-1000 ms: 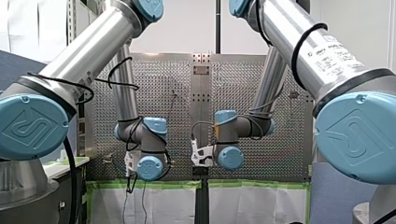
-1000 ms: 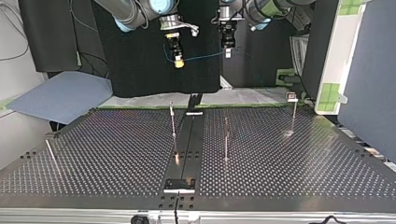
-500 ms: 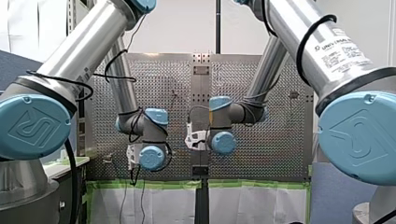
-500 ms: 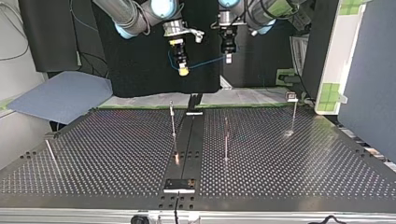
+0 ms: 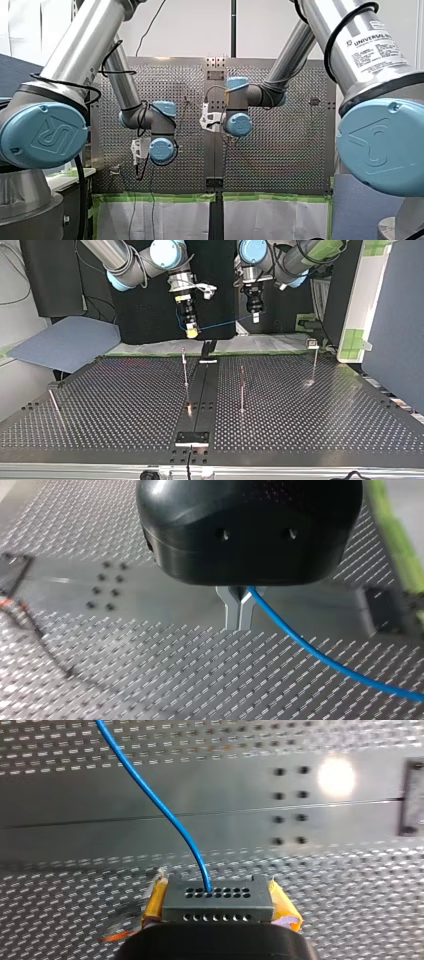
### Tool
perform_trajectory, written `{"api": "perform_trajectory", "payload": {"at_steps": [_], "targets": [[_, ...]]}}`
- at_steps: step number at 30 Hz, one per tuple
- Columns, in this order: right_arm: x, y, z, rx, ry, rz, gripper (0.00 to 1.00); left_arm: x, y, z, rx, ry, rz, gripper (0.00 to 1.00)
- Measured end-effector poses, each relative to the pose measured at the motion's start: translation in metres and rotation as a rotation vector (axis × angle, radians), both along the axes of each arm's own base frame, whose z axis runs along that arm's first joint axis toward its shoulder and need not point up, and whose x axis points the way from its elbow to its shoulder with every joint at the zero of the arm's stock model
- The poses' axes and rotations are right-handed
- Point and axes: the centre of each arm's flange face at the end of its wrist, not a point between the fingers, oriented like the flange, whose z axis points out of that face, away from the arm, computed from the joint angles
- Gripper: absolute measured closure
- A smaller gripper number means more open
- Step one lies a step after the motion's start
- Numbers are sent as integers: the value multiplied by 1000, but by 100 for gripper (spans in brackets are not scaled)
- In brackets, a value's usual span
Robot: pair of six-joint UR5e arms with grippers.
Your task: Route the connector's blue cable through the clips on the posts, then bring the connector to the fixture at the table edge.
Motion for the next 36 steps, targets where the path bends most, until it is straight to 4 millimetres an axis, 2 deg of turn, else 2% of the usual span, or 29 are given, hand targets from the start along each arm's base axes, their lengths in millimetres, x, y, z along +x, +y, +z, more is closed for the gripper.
{"api": "perform_trajectory", "payload": {"at_steps": [9, 15, 27, 36], "targets": [[1, -15, 62, -43, -39, 11, 100, 38, 8, 48, -19, -59, 58, 100], [-10, -23, 89, -50, -47, -4, 100, 54, 12, 77, -36, -93, 79, 100], [-28, -54, 97, -37, -31, -32, 100, 79, 16, 144, -74, -170, 89, 100], [-20, -76, 86, -16, -10, 2, 100, 90, 35, 183, -104, -204, 73, 100]]}}
